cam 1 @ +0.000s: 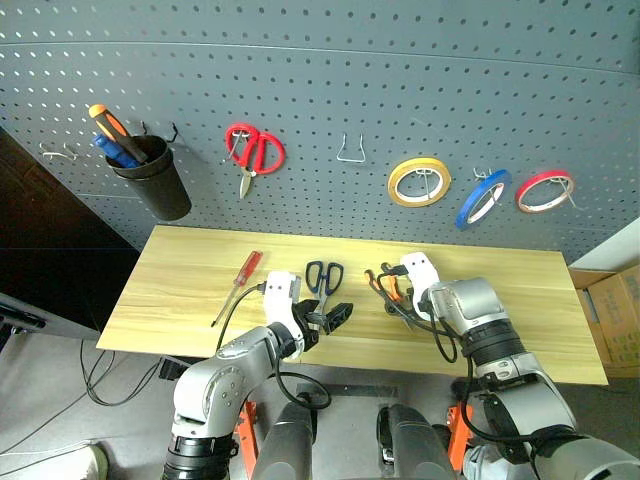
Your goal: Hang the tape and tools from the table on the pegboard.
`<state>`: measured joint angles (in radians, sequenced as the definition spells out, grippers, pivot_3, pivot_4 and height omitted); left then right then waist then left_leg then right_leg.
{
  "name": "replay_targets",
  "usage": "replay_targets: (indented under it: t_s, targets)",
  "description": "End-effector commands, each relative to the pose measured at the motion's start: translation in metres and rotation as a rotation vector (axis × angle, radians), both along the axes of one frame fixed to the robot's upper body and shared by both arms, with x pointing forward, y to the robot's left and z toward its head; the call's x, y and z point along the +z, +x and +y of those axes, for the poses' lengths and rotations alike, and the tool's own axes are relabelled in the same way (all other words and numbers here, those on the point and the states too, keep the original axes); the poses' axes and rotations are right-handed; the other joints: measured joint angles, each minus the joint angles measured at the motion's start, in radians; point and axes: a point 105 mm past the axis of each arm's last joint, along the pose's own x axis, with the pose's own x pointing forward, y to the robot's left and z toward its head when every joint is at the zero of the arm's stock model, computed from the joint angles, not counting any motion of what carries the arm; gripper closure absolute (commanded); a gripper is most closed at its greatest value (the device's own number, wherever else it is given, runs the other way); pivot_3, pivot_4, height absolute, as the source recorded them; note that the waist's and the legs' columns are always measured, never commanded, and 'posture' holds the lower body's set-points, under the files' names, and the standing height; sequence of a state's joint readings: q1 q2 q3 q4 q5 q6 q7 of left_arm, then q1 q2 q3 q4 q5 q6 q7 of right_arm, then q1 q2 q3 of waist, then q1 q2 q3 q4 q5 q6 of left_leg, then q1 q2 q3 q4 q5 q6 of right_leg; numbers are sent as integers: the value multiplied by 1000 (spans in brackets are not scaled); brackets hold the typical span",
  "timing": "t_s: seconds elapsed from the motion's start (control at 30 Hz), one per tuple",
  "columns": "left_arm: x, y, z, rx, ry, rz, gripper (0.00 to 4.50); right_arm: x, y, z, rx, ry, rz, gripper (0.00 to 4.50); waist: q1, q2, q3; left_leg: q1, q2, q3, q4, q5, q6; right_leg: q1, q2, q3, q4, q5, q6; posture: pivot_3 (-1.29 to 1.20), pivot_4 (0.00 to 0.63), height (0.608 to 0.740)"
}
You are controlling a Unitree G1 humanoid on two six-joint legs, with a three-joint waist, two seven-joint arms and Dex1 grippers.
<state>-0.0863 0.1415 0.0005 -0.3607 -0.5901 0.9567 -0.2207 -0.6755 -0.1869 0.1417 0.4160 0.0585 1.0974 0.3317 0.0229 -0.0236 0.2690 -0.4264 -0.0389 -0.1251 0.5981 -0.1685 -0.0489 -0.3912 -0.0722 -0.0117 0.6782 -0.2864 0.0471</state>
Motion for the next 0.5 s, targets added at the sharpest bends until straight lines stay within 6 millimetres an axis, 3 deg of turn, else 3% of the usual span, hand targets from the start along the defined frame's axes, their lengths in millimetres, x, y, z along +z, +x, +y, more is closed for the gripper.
replay_targets:
  t_s: [0.03, 0.33, 0.43, 0.5]
  targets:
    - [12, -3, -5, -2, -25, -38, 0, -2, 3, 4, 12, -8, -2, 14, 3, -1, 4, 0, 0, 0, 0, 0, 0, 0, 0, 0, 0, 0, 0, 222, 321, 740]
    - [15, -5, -6, 3, -34, -34, 0, -8, 7, 5, 47, -54, 9, 14, 4, -7, 14, -1, 0, -4, -1, 0, 0, 0, -1, 0, -4, -1, 1, 235, 333, 740]
    - [17, -7, -7, -6, -52, -31, 0, -11, 3, 2, 41, -59, 32, 596, 5, -7, 15, -1, 1, -5, -2, 0, 0, 0, -1, 0, -5, -1, 2, 235, 331, 740]
    - [18, -7, -8, -7, -61, -30, 0, -12, 2, 1, 33, -56, 38, 1271, 6, -7, 15, -1, 1, -6, -3, 0, 0, 0, -1, 0, -6, -1, 2, 235, 330, 740]
